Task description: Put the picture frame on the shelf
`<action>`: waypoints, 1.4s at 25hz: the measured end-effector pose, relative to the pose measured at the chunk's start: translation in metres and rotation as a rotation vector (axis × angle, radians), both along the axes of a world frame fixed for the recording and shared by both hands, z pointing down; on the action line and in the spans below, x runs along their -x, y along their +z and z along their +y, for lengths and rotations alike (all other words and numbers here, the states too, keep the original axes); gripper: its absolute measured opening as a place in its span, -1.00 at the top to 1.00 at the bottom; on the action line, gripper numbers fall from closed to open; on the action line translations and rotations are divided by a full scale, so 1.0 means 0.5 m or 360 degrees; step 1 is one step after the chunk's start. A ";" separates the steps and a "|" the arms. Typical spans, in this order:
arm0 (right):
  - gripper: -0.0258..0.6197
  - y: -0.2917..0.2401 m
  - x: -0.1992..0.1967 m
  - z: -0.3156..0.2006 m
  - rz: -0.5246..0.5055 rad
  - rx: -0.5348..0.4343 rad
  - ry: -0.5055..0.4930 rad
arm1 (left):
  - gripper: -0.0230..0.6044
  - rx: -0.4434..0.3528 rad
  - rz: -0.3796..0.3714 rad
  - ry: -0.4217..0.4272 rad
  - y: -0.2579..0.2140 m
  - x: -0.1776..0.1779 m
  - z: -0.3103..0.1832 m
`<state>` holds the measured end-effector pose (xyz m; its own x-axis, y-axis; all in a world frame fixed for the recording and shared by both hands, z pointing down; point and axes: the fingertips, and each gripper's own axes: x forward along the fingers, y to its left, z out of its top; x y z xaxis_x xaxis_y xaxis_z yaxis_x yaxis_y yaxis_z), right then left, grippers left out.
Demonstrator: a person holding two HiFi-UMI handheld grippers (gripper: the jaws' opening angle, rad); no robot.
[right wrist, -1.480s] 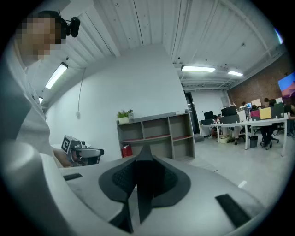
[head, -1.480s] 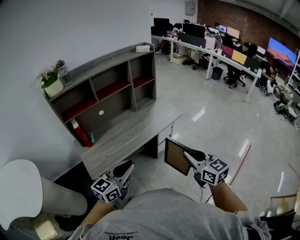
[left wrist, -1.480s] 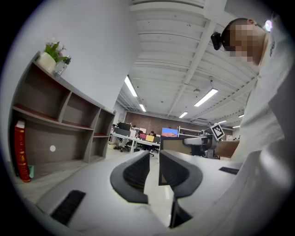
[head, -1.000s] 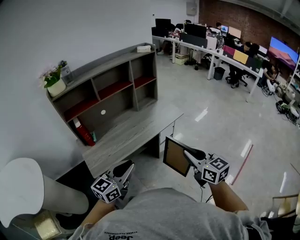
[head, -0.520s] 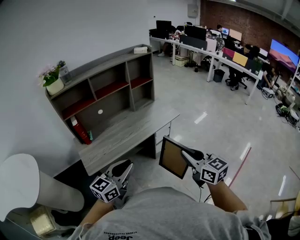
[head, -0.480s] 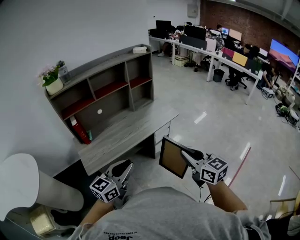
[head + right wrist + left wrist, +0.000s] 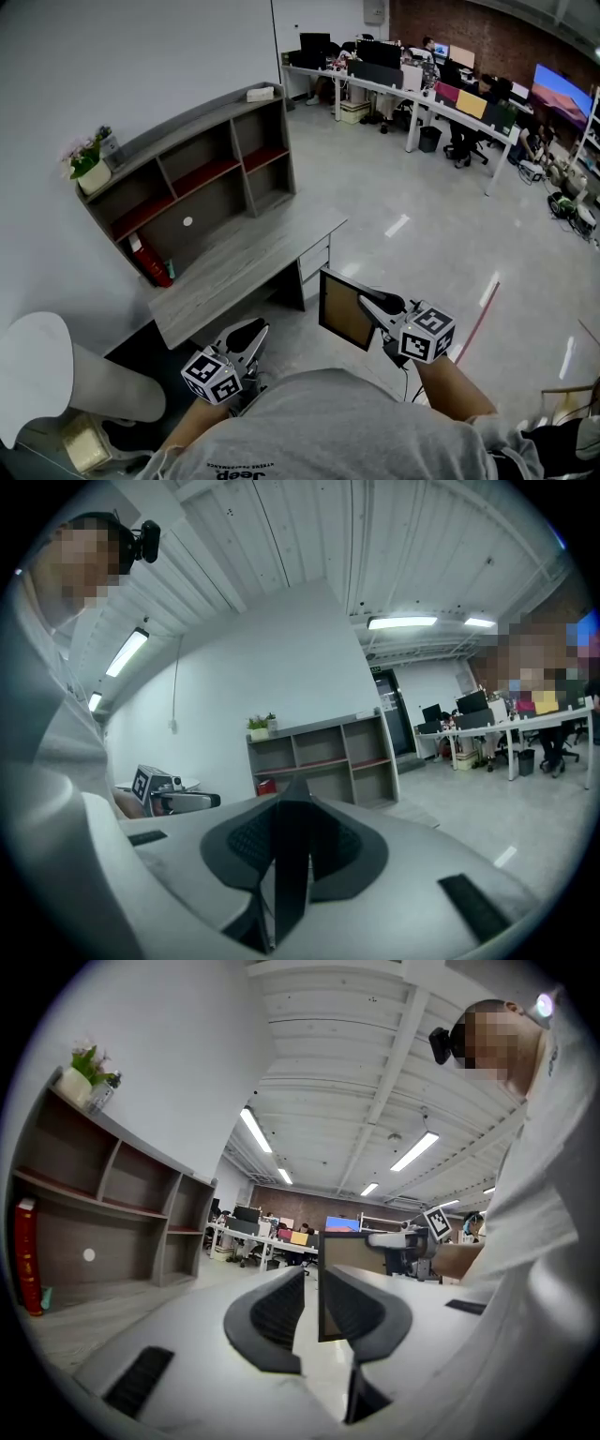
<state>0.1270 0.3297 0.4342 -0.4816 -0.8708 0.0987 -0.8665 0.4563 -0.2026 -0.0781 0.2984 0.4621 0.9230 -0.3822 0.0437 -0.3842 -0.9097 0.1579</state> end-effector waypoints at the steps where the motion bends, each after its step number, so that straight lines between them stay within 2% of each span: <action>1: 0.71 0.002 -0.002 -0.002 -0.0005 0.0000 0.0005 | 0.71 0.0000 -0.0003 0.0003 0.002 -0.001 -0.004; 7: 0.71 0.009 0.002 -0.050 -0.0005 0.0016 0.0025 | 0.71 0.0017 0.0005 0.0041 0.010 -0.003 -0.061; 12: 0.71 0.016 0.004 -0.131 0.0003 0.0028 0.0080 | 0.71 0.0027 0.0028 0.0108 0.020 -0.008 -0.159; 22: 0.71 -0.029 0.066 -0.407 0.0005 -0.0007 0.0193 | 0.71 -0.0030 0.0076 0.0249 -0.021 0.031 -0.458; 27: 0.71 -0.046 0.106 -0.538 0.0007 -0.0012 0.0212 | 0.71 -0.0035 0.0087 0.0265 -0.028 0.075 -0.590; 35: 0.71 -0.056 0.146 -0.713 -0.0025 0.0032 0.0226 | 0.71 -0.0040 0.0093 0.0260 -0.016 0.144 -0.746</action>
